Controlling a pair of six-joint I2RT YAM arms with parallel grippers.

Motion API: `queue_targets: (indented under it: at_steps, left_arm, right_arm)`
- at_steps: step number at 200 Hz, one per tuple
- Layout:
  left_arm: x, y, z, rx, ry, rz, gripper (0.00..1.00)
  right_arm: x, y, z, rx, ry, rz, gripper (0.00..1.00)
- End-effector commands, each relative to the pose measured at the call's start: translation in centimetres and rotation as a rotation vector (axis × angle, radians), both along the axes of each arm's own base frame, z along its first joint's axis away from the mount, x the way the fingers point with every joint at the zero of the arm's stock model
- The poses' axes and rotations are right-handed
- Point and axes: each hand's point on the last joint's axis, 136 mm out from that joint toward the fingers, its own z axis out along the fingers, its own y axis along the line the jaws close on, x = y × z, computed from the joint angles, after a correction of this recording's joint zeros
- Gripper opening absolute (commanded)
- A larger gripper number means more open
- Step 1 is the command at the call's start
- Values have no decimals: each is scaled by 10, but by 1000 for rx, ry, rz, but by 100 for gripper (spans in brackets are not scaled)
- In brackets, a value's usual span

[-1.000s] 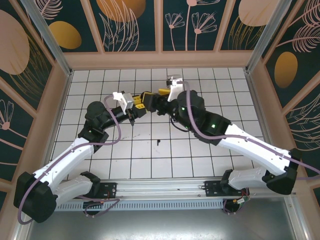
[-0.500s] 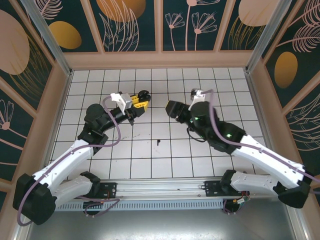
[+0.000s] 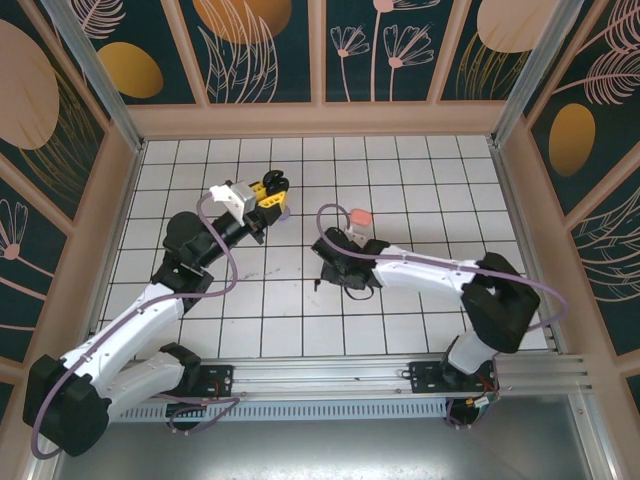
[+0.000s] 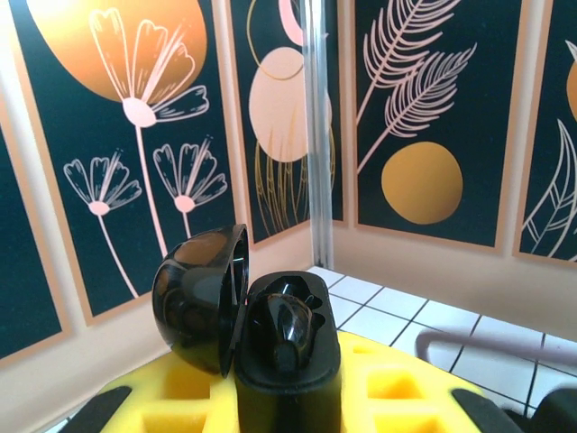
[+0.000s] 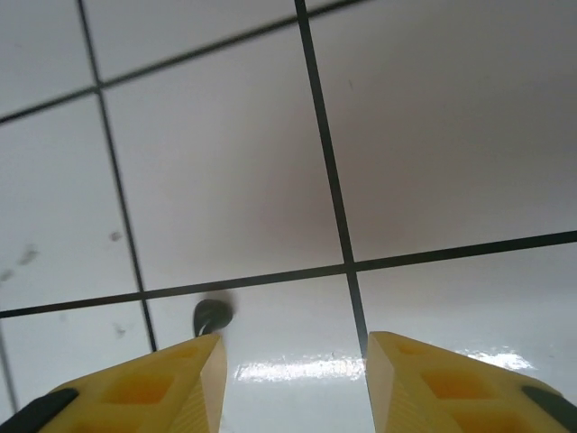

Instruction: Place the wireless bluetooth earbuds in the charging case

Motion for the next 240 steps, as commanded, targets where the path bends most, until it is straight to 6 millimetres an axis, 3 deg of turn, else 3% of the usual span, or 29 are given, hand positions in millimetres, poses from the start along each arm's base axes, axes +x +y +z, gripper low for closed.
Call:
queue_targets:
  at_steps: [1,43,112,240]
  left_arm:
    - [-5,8,18,-27,-79,38,0]
    - [-6,11,21,-37,-94,49,0]
    - [-9,15,28,-49,-119,62,0]
    - [-10,14,27,-47,-124,57,0]
  right_arm:
    - [1,20,6,39,25,6,44]
    - [0,41,-7,19,62,35,43]
    - [-2,54,-32,-38,110,66,40]
    - [-3,53,-61,-114,151,83,30]
